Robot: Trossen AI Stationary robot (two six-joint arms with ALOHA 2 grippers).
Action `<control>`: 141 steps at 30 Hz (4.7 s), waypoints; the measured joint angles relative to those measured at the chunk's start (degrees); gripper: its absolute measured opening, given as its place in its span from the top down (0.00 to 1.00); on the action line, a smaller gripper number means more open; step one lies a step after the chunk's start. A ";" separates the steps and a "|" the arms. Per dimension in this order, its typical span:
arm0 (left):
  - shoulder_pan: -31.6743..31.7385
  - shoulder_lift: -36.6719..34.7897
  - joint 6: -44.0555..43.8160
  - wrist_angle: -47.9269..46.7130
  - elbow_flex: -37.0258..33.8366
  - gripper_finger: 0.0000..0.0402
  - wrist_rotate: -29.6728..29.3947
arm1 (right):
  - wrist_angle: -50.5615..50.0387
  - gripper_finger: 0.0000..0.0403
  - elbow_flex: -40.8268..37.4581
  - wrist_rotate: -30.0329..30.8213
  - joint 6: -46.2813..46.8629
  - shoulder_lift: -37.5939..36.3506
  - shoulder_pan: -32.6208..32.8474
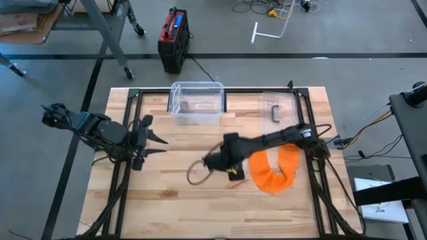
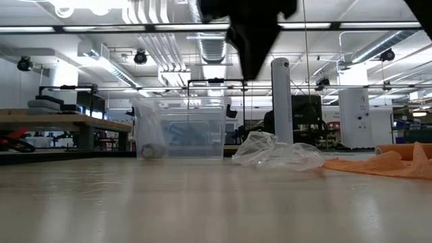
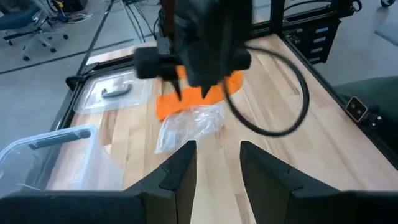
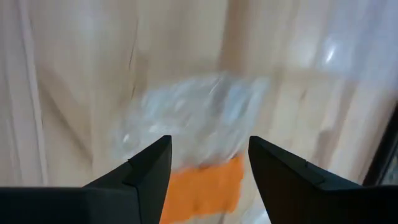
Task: Roll bandage
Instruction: Prepare the transparent zip bag
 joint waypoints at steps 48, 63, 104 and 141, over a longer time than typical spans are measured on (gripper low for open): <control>0.65 16.65 -1.02 1.44 0.44 0.72 0.15 | 34.66 0.65 -18.77 -6.15 -12.73 -1.14 -13.52; 0.63 15.98 -10.59 -3.51 0.42 0.72 0.14 | 36.66 0.98 -18.62 -8.99 -12.26 1.37 -12.93; 10.08 21.29 -11.41 7.46 -4.98 0.32 -8.34 | 36.37 0.97 -18.73 19.99 -0.87 -15.44 -1.80; 19.73 23.34 -34.18 47.11 -40.55 0.29 -0.35 | 74.61 0.95 -40.22 -1.97 15.41 -1.80 -2.49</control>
